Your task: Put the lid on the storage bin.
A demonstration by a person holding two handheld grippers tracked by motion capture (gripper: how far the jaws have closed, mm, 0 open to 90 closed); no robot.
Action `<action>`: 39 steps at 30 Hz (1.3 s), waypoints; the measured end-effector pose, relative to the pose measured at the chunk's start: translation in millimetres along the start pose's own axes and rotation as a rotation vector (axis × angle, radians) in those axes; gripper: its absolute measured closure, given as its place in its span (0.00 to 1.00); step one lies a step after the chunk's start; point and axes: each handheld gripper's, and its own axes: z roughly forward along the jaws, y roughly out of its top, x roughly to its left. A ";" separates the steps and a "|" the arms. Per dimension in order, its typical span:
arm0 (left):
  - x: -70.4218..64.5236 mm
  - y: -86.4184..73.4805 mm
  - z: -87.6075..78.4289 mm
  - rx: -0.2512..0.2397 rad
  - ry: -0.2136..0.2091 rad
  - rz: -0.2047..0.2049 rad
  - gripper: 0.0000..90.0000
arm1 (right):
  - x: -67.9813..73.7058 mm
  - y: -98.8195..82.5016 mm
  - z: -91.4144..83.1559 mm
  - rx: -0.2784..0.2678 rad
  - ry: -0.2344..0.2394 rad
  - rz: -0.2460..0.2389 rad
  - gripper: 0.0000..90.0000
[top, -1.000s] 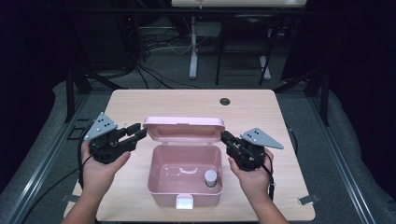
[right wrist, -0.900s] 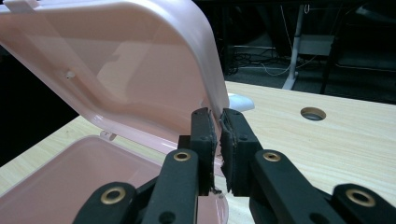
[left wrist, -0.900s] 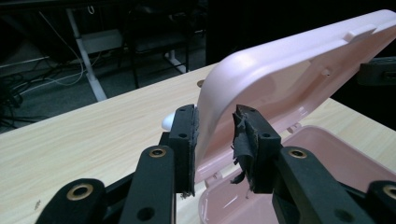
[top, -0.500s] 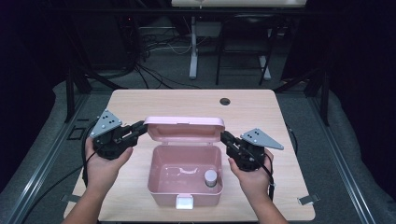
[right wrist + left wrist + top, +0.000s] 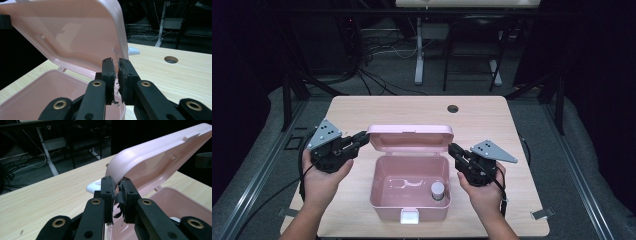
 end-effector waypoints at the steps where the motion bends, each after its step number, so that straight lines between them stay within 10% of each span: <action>1: 0.1 -0.2 -0.8 0.001 -0.005 0.002 0.91 | 0.2 -0.2 -0.7 -0.004 0.002 0.001 0.93; 14: -2.7 -1.9 -4.5 -0.001 -0.012 0.015 0.89 | -17.4 -8.2 -5.7 0.011 0.002 0.111 0.92; 39: -9.1 -10.2 -15.6 0.002 -0.042 0.012 0.85 | -27.8 -15.9 -7.6 0.090 0.032 0.099 0.81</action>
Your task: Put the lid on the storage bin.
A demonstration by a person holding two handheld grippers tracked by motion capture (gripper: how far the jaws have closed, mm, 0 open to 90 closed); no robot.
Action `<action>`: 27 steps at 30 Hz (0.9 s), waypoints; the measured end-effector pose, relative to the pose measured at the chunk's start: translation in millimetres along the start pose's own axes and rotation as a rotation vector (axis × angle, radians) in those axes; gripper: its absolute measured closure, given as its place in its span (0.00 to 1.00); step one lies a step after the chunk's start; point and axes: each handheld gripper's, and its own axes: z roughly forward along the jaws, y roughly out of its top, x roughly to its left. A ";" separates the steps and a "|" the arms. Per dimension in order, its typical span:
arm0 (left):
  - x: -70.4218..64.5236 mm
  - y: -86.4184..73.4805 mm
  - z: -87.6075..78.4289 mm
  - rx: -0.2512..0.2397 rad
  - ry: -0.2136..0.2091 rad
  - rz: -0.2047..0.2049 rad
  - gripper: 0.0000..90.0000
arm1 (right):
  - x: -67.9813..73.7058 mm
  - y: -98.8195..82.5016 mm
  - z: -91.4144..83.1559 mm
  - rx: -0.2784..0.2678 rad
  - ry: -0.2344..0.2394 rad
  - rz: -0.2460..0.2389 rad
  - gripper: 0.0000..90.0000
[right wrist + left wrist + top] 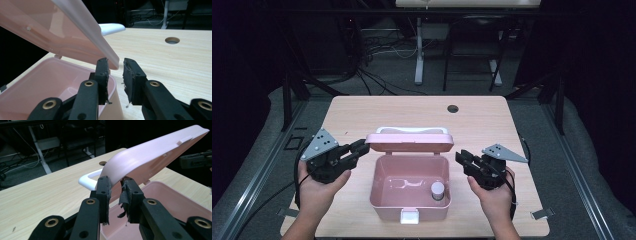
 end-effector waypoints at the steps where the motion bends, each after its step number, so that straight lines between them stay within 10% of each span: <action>1: -0.3 -0.3 -0.5 -0.001 -0.002 -0.002 0.85 | -0.7 -0.1 0.2 0.004 0.003 0.000 0.81; 27: -7.1 -12.5 -9.7 0.006 -0.026 0.000 0.83 | -6.4 -3.6 1.0 0.006 -0.010 0.003 0.78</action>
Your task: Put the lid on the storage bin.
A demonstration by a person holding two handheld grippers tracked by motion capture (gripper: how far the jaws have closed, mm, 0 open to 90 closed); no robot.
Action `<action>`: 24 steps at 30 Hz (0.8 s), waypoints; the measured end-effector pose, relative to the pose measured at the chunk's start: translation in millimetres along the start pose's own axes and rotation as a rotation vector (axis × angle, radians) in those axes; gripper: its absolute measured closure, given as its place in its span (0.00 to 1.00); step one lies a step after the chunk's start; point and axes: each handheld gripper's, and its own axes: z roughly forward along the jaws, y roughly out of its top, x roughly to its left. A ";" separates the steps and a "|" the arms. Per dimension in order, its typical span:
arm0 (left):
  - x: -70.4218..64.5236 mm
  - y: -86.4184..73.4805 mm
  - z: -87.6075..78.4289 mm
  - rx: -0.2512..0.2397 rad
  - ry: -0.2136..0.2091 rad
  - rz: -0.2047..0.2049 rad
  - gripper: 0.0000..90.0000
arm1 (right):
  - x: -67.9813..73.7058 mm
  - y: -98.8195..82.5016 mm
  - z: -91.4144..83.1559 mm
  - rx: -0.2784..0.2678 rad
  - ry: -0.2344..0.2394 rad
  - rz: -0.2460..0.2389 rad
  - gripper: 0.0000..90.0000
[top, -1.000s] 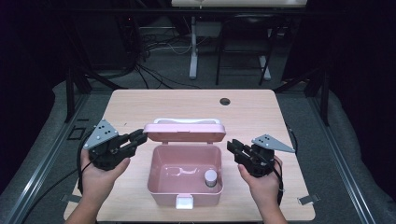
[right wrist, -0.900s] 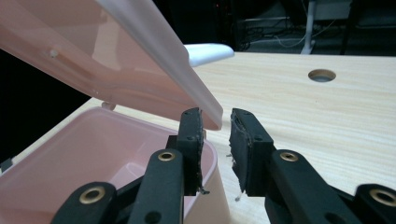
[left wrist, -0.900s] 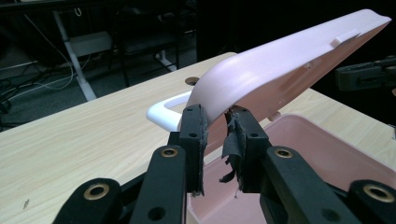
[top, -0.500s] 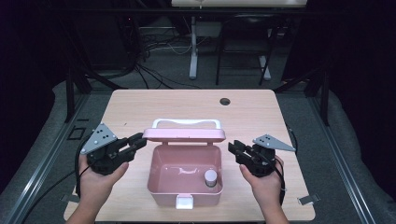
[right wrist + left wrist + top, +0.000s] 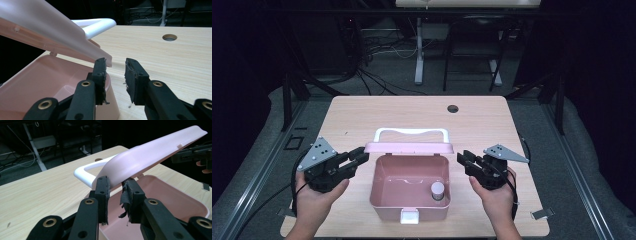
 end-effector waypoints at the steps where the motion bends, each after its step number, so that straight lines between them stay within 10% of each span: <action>1: -0.3 -0.4 -0.4 0.001 0.000 0.004 0.83 | 0.0 0.0 0.2 0.000 0.001 0.000 0.78; 24: -10.0 -15.4 -9.3 0.007 -0.006 0.012 0.83 | -3.9 -0.8 -1.8 -0.005 -0.003 0.006 0.78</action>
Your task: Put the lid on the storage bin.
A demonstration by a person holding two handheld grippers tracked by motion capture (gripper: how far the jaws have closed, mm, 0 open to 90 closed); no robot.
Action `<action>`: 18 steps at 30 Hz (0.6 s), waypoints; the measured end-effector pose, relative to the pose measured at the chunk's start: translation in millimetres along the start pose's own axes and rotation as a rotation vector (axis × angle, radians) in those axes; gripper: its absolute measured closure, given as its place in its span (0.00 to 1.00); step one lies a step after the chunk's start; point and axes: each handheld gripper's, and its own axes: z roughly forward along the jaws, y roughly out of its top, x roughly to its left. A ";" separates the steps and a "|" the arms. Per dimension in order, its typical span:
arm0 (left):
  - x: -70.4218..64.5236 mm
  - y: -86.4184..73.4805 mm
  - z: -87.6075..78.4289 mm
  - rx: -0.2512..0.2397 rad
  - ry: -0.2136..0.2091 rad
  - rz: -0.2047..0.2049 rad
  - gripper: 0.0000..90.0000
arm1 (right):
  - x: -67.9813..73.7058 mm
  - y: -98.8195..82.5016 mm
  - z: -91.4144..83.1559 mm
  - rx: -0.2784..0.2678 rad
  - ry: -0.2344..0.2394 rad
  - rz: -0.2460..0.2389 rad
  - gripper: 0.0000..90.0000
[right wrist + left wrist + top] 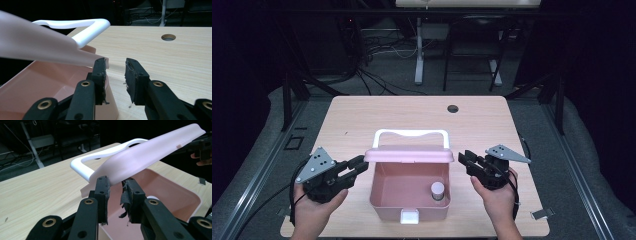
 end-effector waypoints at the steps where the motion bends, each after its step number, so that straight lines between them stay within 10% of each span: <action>1: -0.6 -1.1 -0.5 -0.002 -0.002 0.001 0.83 | -0.1 0.0 0.0 -0.001 0.001 0.001 0.78; 18: -9.7 -21.8 -6.8 -0.008 -0.007 0.005 0.83 | 0.6 -2.4 2.0 0.003 0.001 0.002 0.77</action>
